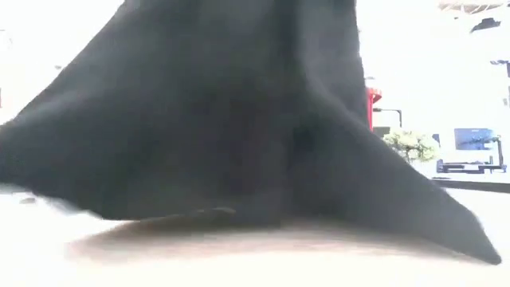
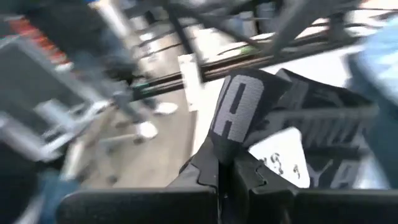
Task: Fold laundry
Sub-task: Fold the black boxer from the red laundry bin
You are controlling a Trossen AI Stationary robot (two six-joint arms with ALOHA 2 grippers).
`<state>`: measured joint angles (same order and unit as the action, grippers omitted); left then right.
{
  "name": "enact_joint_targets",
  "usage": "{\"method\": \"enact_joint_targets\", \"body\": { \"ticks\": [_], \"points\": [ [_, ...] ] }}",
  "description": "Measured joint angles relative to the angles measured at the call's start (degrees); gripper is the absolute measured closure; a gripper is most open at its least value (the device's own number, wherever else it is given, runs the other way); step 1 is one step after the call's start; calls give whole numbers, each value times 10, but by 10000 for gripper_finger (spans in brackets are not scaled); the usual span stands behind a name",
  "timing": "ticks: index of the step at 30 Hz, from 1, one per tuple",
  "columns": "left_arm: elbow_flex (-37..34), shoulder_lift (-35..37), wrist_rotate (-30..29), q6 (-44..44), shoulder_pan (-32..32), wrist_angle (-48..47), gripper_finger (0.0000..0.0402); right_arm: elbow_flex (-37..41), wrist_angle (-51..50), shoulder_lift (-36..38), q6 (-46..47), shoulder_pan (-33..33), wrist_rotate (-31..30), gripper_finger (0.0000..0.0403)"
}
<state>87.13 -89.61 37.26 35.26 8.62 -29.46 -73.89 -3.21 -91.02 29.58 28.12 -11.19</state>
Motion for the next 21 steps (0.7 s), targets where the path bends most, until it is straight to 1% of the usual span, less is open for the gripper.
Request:
{"method": "enact_joint_targets", "body": {
  "ticks": [2,5,7,8,10,12,14,18,21],
  "points": [
    [2,19,2,-17,-2,-2,287,0,-19,25,-3,2,17,373],
    [2,55,-32,-49,0,-20,286,-1,-89,69,-3,9,15,373],
    [2,82,-76,-79,4,-22,286,-1,-115,88,-4,13,9,373],
    [-2,98,-113,-98,11,-22,286,-1,-118,94,-11,15,8,373],
    [-17,119,-188,-139,32,-21,286,0,-95,106,-34,24,9,373],
    [-32,124,-237,-158,55,-18,286,0,-60,122,-67,33,10,373],
    [-52,120,-252,-159,73,-9,286,-1,-19,133,-101,39,10,373],
    [-87,124,-263,-164,95,52,286,-1,36,141,-157,46,11,373],
    [-121,121,-279,-156,103,92,286,-1,70,147,-166,45,14,373]
  ]
}}
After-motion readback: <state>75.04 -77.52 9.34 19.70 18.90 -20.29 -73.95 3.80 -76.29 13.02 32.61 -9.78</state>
